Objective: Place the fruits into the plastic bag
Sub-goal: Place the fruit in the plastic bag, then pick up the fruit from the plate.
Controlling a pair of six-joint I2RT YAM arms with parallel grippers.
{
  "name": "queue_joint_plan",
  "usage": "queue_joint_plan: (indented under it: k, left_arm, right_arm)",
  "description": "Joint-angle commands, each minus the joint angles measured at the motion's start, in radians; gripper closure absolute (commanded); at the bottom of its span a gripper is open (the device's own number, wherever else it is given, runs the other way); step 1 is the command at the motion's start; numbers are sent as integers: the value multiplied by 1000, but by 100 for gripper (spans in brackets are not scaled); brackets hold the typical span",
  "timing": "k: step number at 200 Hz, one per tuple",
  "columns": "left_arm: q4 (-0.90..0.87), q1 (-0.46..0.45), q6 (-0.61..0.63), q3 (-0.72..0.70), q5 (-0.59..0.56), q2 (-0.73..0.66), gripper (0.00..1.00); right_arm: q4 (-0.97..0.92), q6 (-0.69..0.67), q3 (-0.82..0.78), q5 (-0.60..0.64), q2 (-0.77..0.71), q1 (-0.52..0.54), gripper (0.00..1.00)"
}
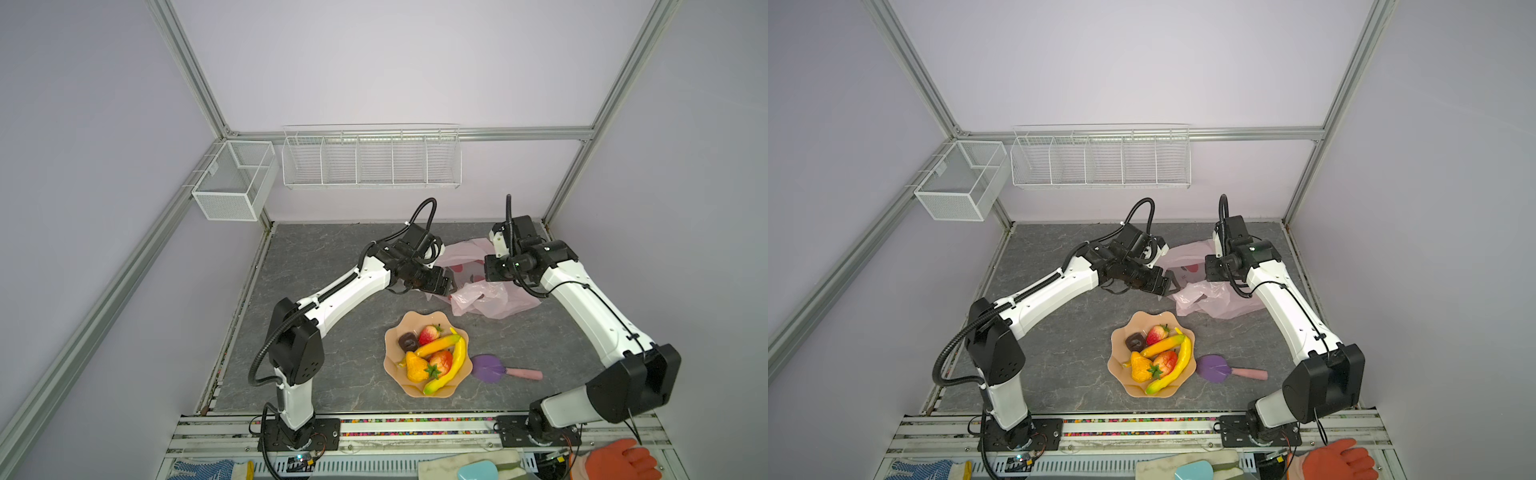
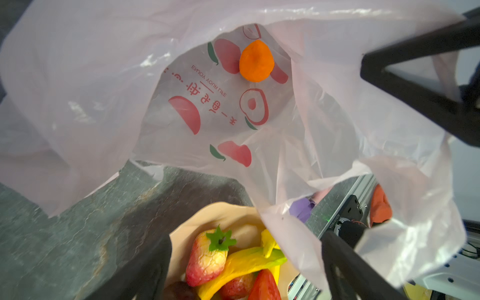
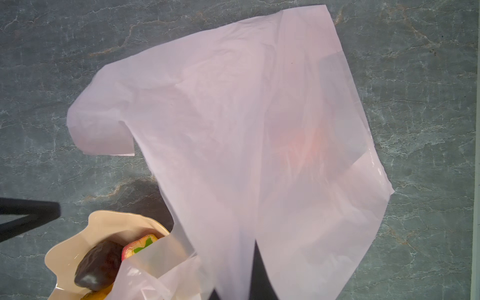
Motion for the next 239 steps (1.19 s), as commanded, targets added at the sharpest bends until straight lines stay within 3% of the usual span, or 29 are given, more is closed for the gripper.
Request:
queue_joint_plan:
  k: [1,72,123,239]
  left_arm:
    - [-50,6,35,-40,-29,-68,10]
    - [-118,5,73,-274,-49,-196,14]
    - [-126,-11,51,-381,-37,-175,14]
    - [-132,-81,-65,-356,-142,-8,17]
  right_arm:
    - [-21,10,-12,3,-30,-5,93]
    - [-26,5,-15,9,-40,-5,93]
    - [-27,3,-5,11,-33,-5,93]
    - [-28,-13,-12,22,-43,-4,93]
